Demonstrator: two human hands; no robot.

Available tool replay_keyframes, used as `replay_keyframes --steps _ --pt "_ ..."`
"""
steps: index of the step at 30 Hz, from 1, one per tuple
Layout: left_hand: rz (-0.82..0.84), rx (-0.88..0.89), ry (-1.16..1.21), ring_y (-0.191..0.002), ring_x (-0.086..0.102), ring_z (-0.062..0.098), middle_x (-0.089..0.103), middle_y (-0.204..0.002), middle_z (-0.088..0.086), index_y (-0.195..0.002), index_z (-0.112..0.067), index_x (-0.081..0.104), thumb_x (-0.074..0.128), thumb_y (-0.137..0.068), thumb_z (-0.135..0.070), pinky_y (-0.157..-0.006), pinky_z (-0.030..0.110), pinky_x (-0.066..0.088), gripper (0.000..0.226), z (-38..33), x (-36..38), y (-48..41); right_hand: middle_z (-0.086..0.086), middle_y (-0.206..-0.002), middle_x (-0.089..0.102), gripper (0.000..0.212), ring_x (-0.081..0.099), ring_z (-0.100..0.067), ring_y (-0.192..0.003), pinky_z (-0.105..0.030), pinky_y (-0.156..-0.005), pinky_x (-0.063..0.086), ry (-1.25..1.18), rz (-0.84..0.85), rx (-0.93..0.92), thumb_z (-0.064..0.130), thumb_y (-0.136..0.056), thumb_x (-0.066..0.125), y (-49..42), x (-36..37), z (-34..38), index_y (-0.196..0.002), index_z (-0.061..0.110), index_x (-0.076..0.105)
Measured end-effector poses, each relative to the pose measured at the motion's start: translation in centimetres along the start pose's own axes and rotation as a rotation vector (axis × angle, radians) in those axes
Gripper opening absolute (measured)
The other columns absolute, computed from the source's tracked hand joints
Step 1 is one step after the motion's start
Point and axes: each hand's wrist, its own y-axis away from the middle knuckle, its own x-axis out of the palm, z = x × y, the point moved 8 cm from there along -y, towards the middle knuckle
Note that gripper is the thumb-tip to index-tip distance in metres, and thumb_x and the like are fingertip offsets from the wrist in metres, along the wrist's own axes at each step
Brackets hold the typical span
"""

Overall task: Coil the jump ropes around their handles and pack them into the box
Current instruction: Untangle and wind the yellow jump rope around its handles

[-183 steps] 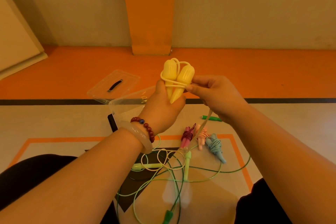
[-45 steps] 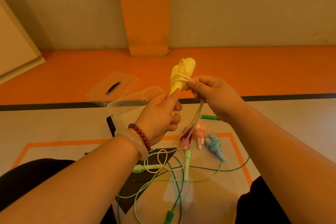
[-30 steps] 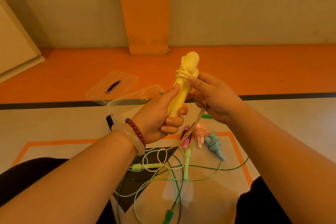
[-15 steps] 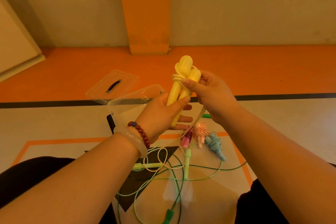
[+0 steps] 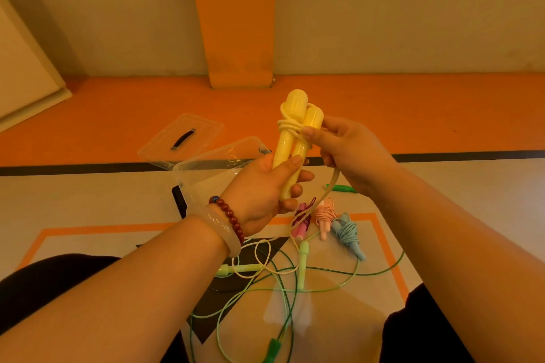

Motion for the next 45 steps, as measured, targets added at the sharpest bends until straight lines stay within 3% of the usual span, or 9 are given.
replay_keyframes --steps 4,13,19,23,25,30,33,35,45 --pt "0.006 0.035 0.057 -0.049 0.042 0.005 0.056 -0.077 0.002 -0.108 -0.013 0.055 0.045 -0.1 -0.021 -0.04 0.013 0.03 0.015 -0.7 -0.3 -0.2 -0.008 -0.088 0.073 0.02 0.035 -0.005 -0.047 -0.019 -0.048 0.032 -0.139 0.041 0.105 0.027 -0.093 0.058 0.2 0.2 -0.8 -0.099 0.012 0.071" --pt "0.105 -0.122 0.126 -0.041 0.035 0.002 0.049 -0.065 -0.002 -0.101 -0.013 0.055 0.039 -0.096 -0.049 -0.033 0.01 0.022 0.04 -0.4 -0.2 0.2 -0.008 -0.075 0.057 0.014 0.028 -0.007 -0.048 -0.02 -0.046 0.023 -0.346 0.059 0.144 0.019 -0.088 0.062 0.2 0.6 -1.0 -0.095 0.011 0.071" --pt "-0.3 0.389 -0.621 -0.063 0.062 0.009 0.063 -0.095 -0.004 -0.123 -0.03 0.044 0.038 -0.101 -0.041 -0.05 0.026 0.049 0.026 -3.1 -2.6 0.1 0.012 -0.046 0.051 0.019 0.032 -0.006 -0.049 -0.02 -0.046 0.029 -0.184 -0.067 0.168 0.024 -0.09 0.064 0.4 0.8 -1.0 -0.101 0.012 0.073" --pt "-0.304 0.586 -0.975 -0.11 0.056 0.017 0.054 -0.126 0.001 -0.143 -0.025 0.034 0.055 -0.086 -0.052 -0.084 0.033 0.051 0.066 -2.9 -2.2 -1.0 0.018 -0.044 0.053 0.021 0.046 0.001 -0.045 -0.018 -0.05 0.035 -0.148 -0.129 0.173 0.025 -0.09 0.064 0.5 0.9 -0.9 -0.105 0.012 0.072" --pt "-0.342 0.589 -0.995 -0.116 0.052 0.018 0.05 -0.133 0.005 -0.147 -0.021 0.028 0.055 -0.086 -0.05 -0.089 0.034 0.049 0.074 -2.7 -2.2 -1.0 0.019 -0.042 0.053 0.021 0.049 0.006 -0.04 -0.012 -0.045 0.038 -0.182 -0.11 0.156 0.02 -0.092 0.062 0.7 1.3 -0.6 -0.107 0.008 0.07" --pt "-0.354 0.636 -0.902 -0.092 0.058 0.016 0.059 -0.111 0.004 -0.135 -0.018 0.045 0.05 -0.097 -0.037 -0.072 0.034 0.048 0.043 -3.8 -1.9 -0.2 0.015 -0.052 0.056 0.022 0.044 0.0 -0.047 -0.015 -0.049 0.037 -0.162 -0.038 0.104 0.022 -0.092 0.061 0.6 1.1 0.1 -0.11 0.013 0.07" --pt "-0.243 0.456 -0.659 -0.058 0.047 0.008 0.053 -0.074 -0.006 -0.1 -0.028 0.056 0.048 -0.098 -0.037 -0.052 0.027 0.036 0.011 -3.2 -1.7 -0.6 0.006 -0.067 0.064 0.019 0.045 -0.003 -0.053 -0.014 -0.051 0.041 -0.153 0.02 0.048 0.015 -0.092 0.059 0.5 0.6 0.4 -0.108 0.015 0.07" --pt "-0.169 0.276 -0.341 -0.049 0.035 0.007 0.044 -0.071 -0.004 -0.088 -0.022 0.053 0.047 -0.099 -0.034 -0.043 0.022 0.027 0.017 -2.2 -1.7 -0.6 0.003 -0.078 0.069 0.02 0.049 -0.003 -0.056 -0.014 -0.053 0.043 -0.148 0.064 0.01 0.011 -0.092 0.058 0.7 0.6 0.7 -0.11 0.014 0.068" --pt "0.025 0.08 0.18 -0.043 0.031 0.003 0.045 -0.072 -0.003 -0.116 -0.015 0.046 0.044 -0.098 -0.036 -0.033 0.011 0.019 0.028 -1.6 -0.2 -0.1 0.006 -0.071 0.067 0.011 0.05 -0.005 -0.056 -0.015 -0.051 0.041 -0.042 0.007 -0.038 0.02 -0.092 0.06 0.4 -0.2 0.9 -0.088 0.012 0.066"
